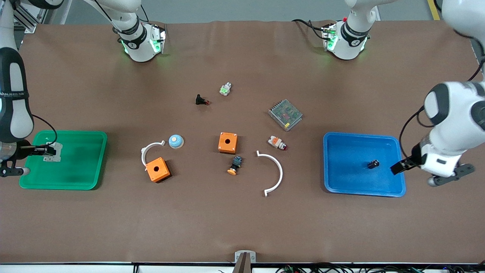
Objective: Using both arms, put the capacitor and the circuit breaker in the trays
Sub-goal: 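Release the capacitor in the blue tray while the right gripper lowers the breaker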
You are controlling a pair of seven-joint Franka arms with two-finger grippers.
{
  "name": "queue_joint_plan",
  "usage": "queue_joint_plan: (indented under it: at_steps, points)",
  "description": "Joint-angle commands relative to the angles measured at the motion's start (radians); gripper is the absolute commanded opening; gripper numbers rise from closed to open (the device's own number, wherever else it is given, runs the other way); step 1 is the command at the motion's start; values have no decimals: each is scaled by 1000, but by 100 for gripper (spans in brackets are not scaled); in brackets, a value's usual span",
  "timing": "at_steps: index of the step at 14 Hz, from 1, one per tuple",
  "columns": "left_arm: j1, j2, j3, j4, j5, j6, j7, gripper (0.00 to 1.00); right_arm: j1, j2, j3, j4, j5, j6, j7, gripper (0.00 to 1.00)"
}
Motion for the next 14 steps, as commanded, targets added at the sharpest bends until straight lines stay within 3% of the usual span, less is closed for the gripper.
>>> queue_joint_plan:
  at_steps: [1, 4, 8, 10, 12, 14]
  points:
    - [0, -104, -32, 9, 3, -100, 27, 100, -30, 76, 20, 97, -18, 3, -11, 19]
    - [3, -201, -49, 54, -22, -244, 97, 100, -30, 101, 22, 100, 6, 32, 9, 18]
    - [-7, -237, -52, 154, -80, -438, 143, 100, -35, 132, 22, 100, 28, 66, 73, 17]
    - [-62, -281, 13, 148, -102, -459, 206, 100, -44, 138, 22, 96, 78, 107, 66, 17]
    - [-142, -313, 115, 144, -175, -539, 217, 100, -44, 150, 20, 93, 63, 121, 56, 17]
    - [-153, -344, 138, 141, -200, -608, 249, 100, -44, 155, 20, 93, 63, 121, 50, 18]
